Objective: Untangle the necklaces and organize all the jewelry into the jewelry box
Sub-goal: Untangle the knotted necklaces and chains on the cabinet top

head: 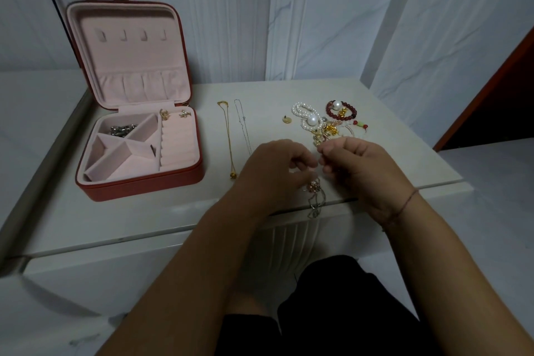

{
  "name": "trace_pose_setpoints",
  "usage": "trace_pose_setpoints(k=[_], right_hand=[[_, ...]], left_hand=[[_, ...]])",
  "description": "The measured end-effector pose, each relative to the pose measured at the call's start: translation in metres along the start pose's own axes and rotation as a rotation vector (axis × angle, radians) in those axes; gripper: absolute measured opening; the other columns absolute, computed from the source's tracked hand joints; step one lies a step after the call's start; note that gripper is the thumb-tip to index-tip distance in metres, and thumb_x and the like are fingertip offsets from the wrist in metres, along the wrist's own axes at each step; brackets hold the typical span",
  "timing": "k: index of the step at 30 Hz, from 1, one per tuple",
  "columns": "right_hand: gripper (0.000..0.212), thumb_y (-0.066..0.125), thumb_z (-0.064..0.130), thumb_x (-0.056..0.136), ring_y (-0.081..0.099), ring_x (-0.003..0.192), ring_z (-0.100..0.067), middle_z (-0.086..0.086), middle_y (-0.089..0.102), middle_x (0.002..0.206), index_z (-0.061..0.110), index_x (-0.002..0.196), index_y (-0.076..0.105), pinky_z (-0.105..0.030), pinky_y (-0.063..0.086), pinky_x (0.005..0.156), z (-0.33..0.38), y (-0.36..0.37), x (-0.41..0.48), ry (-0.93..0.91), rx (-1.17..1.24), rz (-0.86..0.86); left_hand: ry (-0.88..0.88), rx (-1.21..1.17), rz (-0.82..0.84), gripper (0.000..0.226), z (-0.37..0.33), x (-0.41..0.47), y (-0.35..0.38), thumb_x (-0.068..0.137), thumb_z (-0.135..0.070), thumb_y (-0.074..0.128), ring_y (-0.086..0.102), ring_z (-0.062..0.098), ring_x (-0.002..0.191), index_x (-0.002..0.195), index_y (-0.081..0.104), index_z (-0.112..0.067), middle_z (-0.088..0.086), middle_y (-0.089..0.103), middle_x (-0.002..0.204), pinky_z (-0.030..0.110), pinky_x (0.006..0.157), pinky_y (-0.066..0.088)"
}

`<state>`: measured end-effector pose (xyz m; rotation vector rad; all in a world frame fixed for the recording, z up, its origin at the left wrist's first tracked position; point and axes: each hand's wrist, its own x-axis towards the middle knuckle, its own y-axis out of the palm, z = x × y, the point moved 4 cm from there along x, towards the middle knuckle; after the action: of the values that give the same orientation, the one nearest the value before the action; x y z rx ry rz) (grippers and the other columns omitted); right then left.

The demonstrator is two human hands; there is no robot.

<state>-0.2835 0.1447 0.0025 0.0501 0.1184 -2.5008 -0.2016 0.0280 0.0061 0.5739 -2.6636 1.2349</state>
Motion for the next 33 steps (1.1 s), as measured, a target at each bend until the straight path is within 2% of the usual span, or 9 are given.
trace_pose_setpoints(k=[5, 10, 16, 21, 23, 25, 30, 33], right_hand=[[0.012, 0.056, 0.005, 0.09, 0.053, 0.061, -0.01, -0.006, 0.061, 0.07, 0.006, 0.085, 0.067, -0.022, 0.046, 0.066, 0.001, -0.003, -0.001, 0.011, 0.036, -0.035], [0.013, 0.054, 0.002, 0.091, 0.053, 0.059, -0.009, -0.006, 0.06, 0.07, 0.005, 0.087, 0.067, -0.019, 0.046, 0.062, 0.001, -0.004, 0.0, 0.018, 0.043, -0.04], [0.014, 0.054, 0.003, 0.092, 0.054, 0.061, -0.009, -0.006, 0.062, 0.072, 0.006, 0.088, 0.067, -0.018, 0.047, 0.063, 0.0, -0.005, -0.002, 0.003, -0.013, -0.034], [0.015, 0.057, 0.009, 0.091, 0.059, 0.068, -0.001, 0.0, 0.068, 0.08, 0.017, 0.091, 0.07, -0.016, 0.048, 0.066, 0.0, -0.005, -0.003, -0.051, -0.123, 0.022], [0.013, 0.062, 0.012, 0.089, 0.062, 0.077, -0.002, 0.002, 0.072, 0.087, 0.018, 0.095, 0.072, -0.016, 0.048, 0.069, 0.001, -0.001, -0.004, -0.087, -0.152, 0.082], [0.013, 0.065, 0.008, 0.085, 0.065, 0.081, -0.006, -0.002, 0.074, 0.089, 0.012, 0.097, 0.072, -0.016, 0.05, 0.074, 0.002, 0.004, -0.004, -0.112, -0.114, 0.118], [0.006, 0.066, 0.006, 0.084, 0.062, 0.075, -0.014, -0.013, 0.071, 0.083, 0.008, 0.087, 0.071, -0.025, 0.051, 0.075, 0.002, 0.006, -0.003, -0.135, -0.149, 0.098], [0.01, 0.061, 0.008, 0.088, 0.061, 0.074, -0.012, -0.008, 0.07, 0.079, 0.01, 0.082, 0.068, -0.021, 0.049, 0.07, 0.002, 0.008, -0.002, -0.087, -0.051, 0.137]], left_hand=[[-0.066, 0.072, 0.124, 0.031, 0.009, -0.001, 0.004, 0.078, -0.033, 0.075, 0.049, 0.009, 0.092, 0.108, 0.069, -0.025, -0.008, 0.057, 0.096, 0.022, 0.074, 0.037], [-0.011, 0.153, 0.134, 0.015, 0.005, 0.002, 0.012, 0.08, -0.038, 0.072, 0.045, 0.012, 0.092, 0.094, 0.072, -0.033, -0.006, 0.055, 0.094, 0.029, 0.076, 0.035], [-0.013, 0.194, 0.1, 0.017, 0.006, 0.006, 0.014, 0.088, -0.035, 0.063, 0.046, 0.014, 0.096, 0.095, 0.07, -0.021, -0.001, 0.059, 0.098, 0.033, 0.083, 0.039], [-0.057, -0.183, -0.09, 0.012, 0.005, 0.002, -0.002, 0.092, -0.019, 0.059, 0.051, 0.0, 0.073, 0.095, 0.066, -0.01, -0.004, 0.06, 0.085, 0.005, 0.066, 0.039], [-0.077, -0.291, -0.14, 0.009, 0.005, 0.001, -0.005, 0.093, -0.017, 0.058, 0.055, -0.001, 0.071, 0.094, 0.065, -0.012, -0.006, 0.062, 0.08, 0.005, 0.064, 0.041], [-0.109, -0.395, -0.174, 0.008, 0.006, 0.0, -0.008, 0.093, -0.016, 0.058, 0.059, -0.002, 0.068, 0.092, 0.065, -0.012, -0.007, 0.065, 0.078, 0.006, 0.063, 0.044], [-0.152, -0.649, -0.177, 0.012, 0.005, 0.0, -0.01, 0.095, -0.01, 0.052, 0.059, -0.003, 0.063, 0.095, 0.063, -0.004, 0.0, 0.065, 0.075, 0.009, 0.062, 0.046], [-0.187, -0.726, -0.172, 0.014, 0.006, -0.001, -0.009, 0.097, -0.01, 0.048, 0.06, -0.003, 0.062, 0.095, 0.06, -0.005, 0.001, 0.063, 0.075, 0.01, 0.06, 0.045]])
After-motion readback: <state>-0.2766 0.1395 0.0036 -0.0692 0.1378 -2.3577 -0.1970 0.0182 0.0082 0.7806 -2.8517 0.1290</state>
